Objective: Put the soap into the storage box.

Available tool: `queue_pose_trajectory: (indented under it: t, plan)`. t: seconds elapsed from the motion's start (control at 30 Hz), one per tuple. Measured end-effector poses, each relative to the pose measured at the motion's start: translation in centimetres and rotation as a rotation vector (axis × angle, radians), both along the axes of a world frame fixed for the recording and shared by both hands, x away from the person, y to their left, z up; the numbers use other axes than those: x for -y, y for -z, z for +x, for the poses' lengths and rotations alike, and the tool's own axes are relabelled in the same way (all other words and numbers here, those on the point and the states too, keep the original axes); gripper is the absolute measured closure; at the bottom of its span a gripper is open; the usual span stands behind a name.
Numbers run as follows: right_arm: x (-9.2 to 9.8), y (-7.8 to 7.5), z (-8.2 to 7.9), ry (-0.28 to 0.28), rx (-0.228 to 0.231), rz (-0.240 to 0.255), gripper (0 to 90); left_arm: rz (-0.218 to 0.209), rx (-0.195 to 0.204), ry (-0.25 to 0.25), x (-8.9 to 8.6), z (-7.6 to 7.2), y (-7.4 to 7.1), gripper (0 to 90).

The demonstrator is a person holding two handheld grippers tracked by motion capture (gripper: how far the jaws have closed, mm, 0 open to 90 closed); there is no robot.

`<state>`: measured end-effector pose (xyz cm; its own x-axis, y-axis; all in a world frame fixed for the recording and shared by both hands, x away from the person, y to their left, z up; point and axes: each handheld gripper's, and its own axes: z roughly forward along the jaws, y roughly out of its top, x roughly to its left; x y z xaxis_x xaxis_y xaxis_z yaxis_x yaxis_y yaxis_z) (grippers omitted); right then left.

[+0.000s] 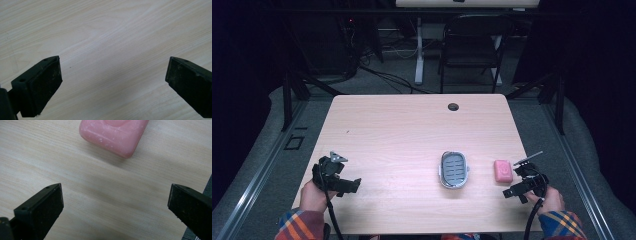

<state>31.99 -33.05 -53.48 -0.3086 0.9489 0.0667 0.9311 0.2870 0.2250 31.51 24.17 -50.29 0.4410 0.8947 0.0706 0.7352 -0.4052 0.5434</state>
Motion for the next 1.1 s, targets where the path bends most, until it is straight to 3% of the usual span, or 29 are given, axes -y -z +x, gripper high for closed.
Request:
queue_pose_trajectory:
  t: [0.27, 0.3, 0.57, 0.6, 0.77, 0.93, 1.1]
  plan:
    - [0.0, -0.2, -0.2, -0.004, 0.002, -0.005, 0.0, -0.029, 0.011, -0.020, -0.1, 0.0, -0.2, 0.5]
    - [-0.2, 0.0, -0.3, 0.017, 0.023, 0.013, 0.0, -0.031, 0.008, -0.021, -0.2, 0.0, -0.2, 0.5]
    - [-0.4, -0.2, -0.3, -0.004, 0.007, 0.001, 0.0, -0.018, -0.005, -0.010, 0.0, 0.2, 0.0, 0.5]
    - [-0.4, -0.1, -0.4, 0.010, 0.024, 0.020, 0.0, -0.017, -0.004, -0.009, 0.0, 0.2, 0.0, 0.5]
    - [-0.4, -0.5, -0.3, 0.000, 0.026, 0.008, 0.0, -0.015, -0.005, -0.009, -0.1, 0.2, 0.0, 0.5]
    - [-0.6, -0.7, -0.2, 0.016, 0.044, 0.024, 0.0, -0.014, -0.011, -0.010, 0.0, 0.2, 0.1, 0.5]
    - [-0.4, -1.1, 0.0, 0.041, 0.047, 0.076, 0.0, -0.006, -0.018, -0.001, 0.0, 0.2, 0.1, 0.5]
